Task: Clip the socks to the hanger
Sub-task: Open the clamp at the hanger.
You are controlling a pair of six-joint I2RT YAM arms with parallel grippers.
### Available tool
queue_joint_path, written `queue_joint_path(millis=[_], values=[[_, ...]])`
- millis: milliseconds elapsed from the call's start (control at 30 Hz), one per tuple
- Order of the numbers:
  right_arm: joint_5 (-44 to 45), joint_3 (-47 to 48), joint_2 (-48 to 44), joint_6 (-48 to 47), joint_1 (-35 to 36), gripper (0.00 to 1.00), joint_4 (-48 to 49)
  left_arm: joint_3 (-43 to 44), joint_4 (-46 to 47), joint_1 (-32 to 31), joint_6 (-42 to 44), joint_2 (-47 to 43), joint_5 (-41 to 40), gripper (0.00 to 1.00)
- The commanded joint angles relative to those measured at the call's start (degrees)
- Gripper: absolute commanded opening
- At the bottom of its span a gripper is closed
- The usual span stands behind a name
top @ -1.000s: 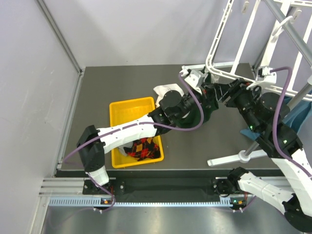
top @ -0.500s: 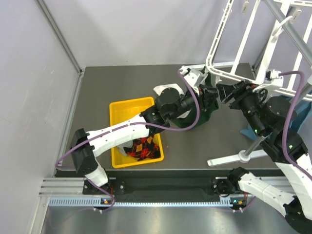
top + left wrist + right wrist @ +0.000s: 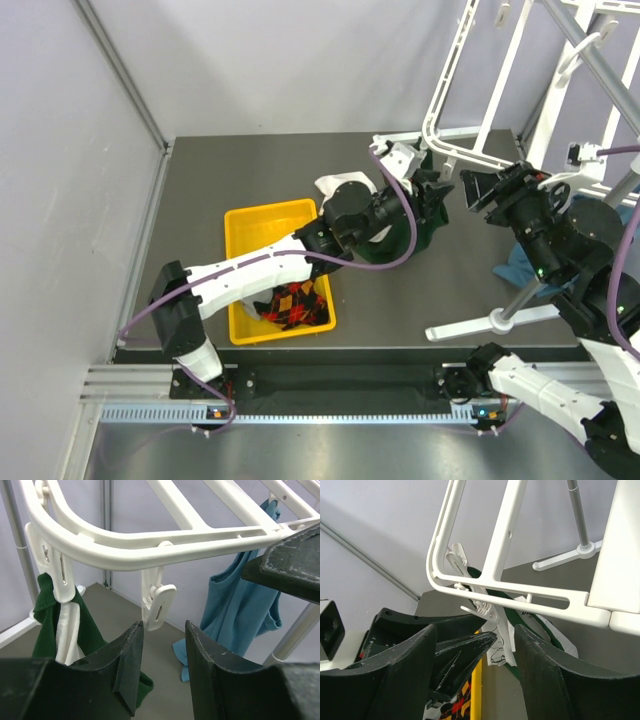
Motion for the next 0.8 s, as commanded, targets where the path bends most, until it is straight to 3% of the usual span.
queue_joint_path(millis=[0, 267, 400, 633, 733, 767], values=[[1.52, 1.58, 0.47, -1.19, -0.14, 0.63, 0.31, 3.25, 4.93, -0.16, 3.85, 3.29, -0.57, 0.44], [-2.08, -1.41, 0.81, -2.60, -0.14, 0.63, 4.44, 6.59, 6.68, -0.16, 4.91, 6.82, -3.20, 0.43], [-2.35, -2.47, 1.61, -3.21, -0.14, 0.63, 6.02, 4.67, 9.23, -0.16, 4.29, 5.95, -3.65, 0.36], [-3.66, -4.23, 2.57, -3.04, -0.14, 0.63, 8.40, 2.63, 11.96, -0.08, 3.50, 4.18, -2.33, 0.19], [-4.37, -3.96, 2.93, -2.69, -0.14, 0.62, 8.49, 2.55, 11.43, -0.08, 3.41, 3.57, -1.54, 0.10], [-4.28, -3.96, 2.75, -2.34, -0.14, 0.62, 8.40, 2.37, 11.34, 0.01, 3.06, 3.48, -1.28, 0.03]])
